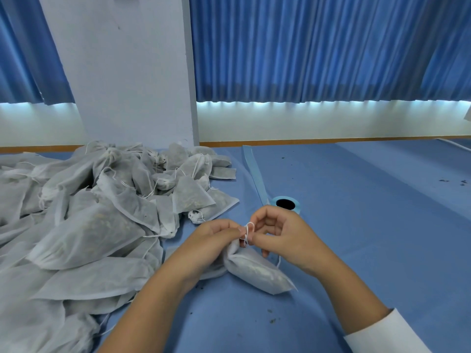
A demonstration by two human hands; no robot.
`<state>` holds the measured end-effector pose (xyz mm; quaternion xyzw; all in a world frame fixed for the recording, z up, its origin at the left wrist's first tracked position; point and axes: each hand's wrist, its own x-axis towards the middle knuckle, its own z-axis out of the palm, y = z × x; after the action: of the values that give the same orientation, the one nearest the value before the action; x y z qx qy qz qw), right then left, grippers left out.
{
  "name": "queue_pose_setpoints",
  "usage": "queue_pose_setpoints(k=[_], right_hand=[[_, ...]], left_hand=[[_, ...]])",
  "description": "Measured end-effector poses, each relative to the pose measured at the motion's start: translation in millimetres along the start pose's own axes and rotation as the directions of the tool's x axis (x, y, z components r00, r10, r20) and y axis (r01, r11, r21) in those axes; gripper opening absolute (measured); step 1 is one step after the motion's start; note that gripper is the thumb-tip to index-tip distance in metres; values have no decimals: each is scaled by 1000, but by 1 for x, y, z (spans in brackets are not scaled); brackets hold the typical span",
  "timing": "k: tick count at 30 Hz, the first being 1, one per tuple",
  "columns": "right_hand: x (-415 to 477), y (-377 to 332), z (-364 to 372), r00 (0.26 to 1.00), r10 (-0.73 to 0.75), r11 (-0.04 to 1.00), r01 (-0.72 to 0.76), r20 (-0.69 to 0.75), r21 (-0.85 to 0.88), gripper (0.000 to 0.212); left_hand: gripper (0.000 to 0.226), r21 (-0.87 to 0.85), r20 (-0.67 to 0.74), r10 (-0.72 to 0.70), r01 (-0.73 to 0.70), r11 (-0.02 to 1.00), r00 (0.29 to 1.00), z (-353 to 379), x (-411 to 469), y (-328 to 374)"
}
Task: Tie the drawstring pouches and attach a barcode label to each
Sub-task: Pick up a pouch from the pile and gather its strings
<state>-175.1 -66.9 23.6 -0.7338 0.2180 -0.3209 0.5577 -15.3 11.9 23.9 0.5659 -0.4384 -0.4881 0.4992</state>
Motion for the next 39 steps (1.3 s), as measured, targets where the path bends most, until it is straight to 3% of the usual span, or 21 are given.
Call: queue_pose_setpoints(k=[4, 8, 11, 15, 20, 26, 31, 35, 39], right_hand=[[-1, 1, 2, 993, -121, 989, 120, -12, -90, 31], [0, 2, 3, 988, -145, 978, 135, -53, -158, 29], [2, 4, 2, 986, -132, 987, 121, -103, -106, 18], [3, 2, 3, 981, -92, 996, 88, -173, -28, 27], [4, 3, 5, 974, -93, 995, 87, -205, -39, 21], [4, 0, 5, 970, -74, 996, 82, -230, 25, 15], [4, -2, 5, 968, -43, 988, 79, -248, 134, 27], [3, -4, 6, 972, -36, 984, 75, -234, 161, 26], [2, -4, 6, 970, -38, 983, 80, -241, 168, 21]], left_hand=[[20, -65, 18, -12, 13, 998, 1000, -1, 0, -1], [19, -75, 9, -19, 19, 997, 1000, -3, 3, -3], [23, -114, 18, -26, 28, 993, 1000, -2, 3, -2], [19, -202, 38, -10, 18, 979, 999, 1, 1, 0], [18, -176, 49, -14, 23, 984, 999, 2, 0, -1], [22, -294, 71, -33, 53, 954, 997, 9, 0, -2], [23, -378, 27, -95, 98, 921, 995, 7, 3, -3], [18, -345, 60, -109, 123, 931, 992, 2, 4, -3], [28, -275, 42, -105, 112, 955, 994, 1, 2, -1]])
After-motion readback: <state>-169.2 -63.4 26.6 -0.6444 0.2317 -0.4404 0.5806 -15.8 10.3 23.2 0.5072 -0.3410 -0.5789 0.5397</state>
